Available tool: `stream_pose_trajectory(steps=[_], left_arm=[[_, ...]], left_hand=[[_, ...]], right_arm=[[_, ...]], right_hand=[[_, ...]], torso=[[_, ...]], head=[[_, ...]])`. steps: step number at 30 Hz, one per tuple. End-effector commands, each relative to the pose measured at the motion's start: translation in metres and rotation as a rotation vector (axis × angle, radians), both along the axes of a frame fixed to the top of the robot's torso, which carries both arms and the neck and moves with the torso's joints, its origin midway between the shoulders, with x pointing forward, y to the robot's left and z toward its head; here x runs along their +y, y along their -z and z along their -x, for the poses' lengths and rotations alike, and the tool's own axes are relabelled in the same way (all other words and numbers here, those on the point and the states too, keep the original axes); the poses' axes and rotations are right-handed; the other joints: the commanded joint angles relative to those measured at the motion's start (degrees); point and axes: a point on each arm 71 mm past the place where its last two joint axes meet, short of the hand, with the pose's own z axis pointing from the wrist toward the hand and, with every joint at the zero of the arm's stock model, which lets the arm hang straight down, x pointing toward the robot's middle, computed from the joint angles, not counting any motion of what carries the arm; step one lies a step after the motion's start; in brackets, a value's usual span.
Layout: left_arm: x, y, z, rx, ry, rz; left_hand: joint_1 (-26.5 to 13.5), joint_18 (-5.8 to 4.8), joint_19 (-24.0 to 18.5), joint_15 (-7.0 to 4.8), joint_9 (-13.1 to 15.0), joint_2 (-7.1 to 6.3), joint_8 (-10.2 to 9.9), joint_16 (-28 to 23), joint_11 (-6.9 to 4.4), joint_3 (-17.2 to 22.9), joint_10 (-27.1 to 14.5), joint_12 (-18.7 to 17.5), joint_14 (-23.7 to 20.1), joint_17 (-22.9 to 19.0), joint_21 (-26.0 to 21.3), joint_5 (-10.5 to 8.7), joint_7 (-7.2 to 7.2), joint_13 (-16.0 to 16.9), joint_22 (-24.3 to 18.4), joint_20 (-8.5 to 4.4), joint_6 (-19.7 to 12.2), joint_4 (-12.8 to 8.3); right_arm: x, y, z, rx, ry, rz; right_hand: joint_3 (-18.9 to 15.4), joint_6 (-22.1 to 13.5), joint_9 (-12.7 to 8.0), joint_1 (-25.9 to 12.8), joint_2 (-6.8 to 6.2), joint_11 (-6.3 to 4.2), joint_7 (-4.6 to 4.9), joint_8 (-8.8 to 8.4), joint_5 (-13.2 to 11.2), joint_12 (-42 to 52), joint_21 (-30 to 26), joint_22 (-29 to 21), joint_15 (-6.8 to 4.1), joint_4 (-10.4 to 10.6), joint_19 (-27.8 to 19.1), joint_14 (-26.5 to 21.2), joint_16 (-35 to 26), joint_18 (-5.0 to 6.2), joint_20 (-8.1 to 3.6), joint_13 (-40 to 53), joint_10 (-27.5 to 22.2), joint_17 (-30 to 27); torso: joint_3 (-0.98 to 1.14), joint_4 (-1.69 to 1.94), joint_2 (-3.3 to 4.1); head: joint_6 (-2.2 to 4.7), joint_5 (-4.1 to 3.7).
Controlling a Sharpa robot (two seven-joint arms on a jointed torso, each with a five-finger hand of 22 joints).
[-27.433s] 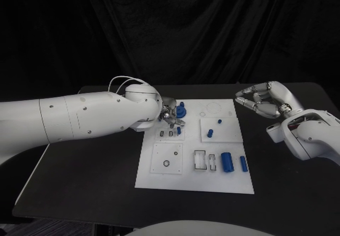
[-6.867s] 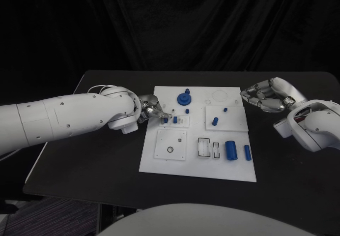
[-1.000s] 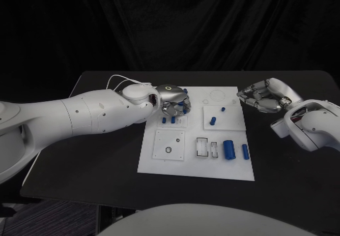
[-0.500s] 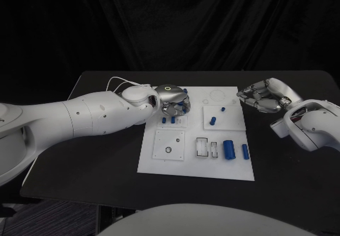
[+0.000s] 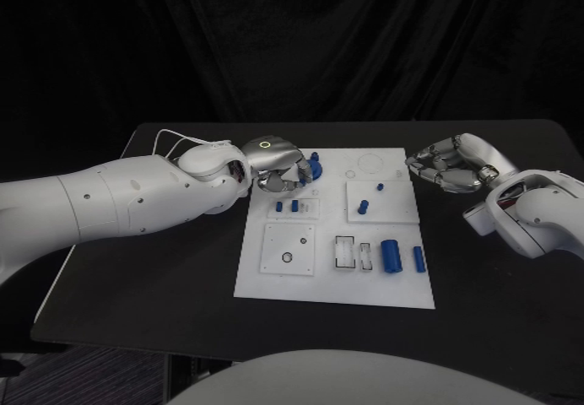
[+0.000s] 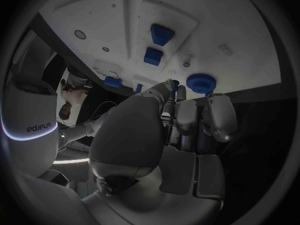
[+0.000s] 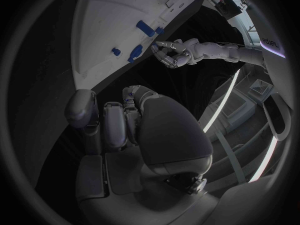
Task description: Assemble the parts on the task board
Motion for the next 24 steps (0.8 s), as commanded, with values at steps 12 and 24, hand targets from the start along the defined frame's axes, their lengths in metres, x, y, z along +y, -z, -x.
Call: stream_pose_trajectory(steps=[12,24], left_arm=[[0.025,-0.008,0.012,-0.017,-0.011,0.017],[0.028,-0.002,0.010,0.009,-0.035,-0.003]], left_hand=[[0.06,-0.40,0.21,0.07,-0.34,-0.04,-0.39,-0.75,-0.03,-0.08,0.41,-0.76,-0.40,-0.75,-0.21,0.38,0.07,-0.38,7.95,0.03,-0.06,-0.21],[-0.20,-0.43,0.25,0.09,-0.38,0.00,-0.32,-0.88,0.00,-0.29,0.78,-0.75,-0.46,-0.97,-0.13,0.14,0.13,-0.43,8.04,0.08,0.25,-0.05]], right_arm=[[0.001,0.003,0.000,0.027,-0.006,0.007],[0.002,0.006,0.002,0.039,-0.011,0.008]], right_hand=[[0.41,0.42,0.15,-0.63,0.05,0.05,0.19,0.06,0.32,-0.38,-0.27,2.39,-0.28,-0.05,-0.25,1.07,-0.45,0.43,0.25,-0.11,-0.38,1.26],[0.55,0.70,0.25,-0.69,0.12,-0.01,0.12,0.23,0.31,-0.48,-0.43,2.36,-0.31,-0.14,-0.30,1.02,-0.55,0.46,0.24,-0.29,-0.53,1.17]], torso=[[0.09,0.32,0.17],[-0.32,0.50,0.13]], head=[[0.01,-0.04],[0.01,-0.12]])
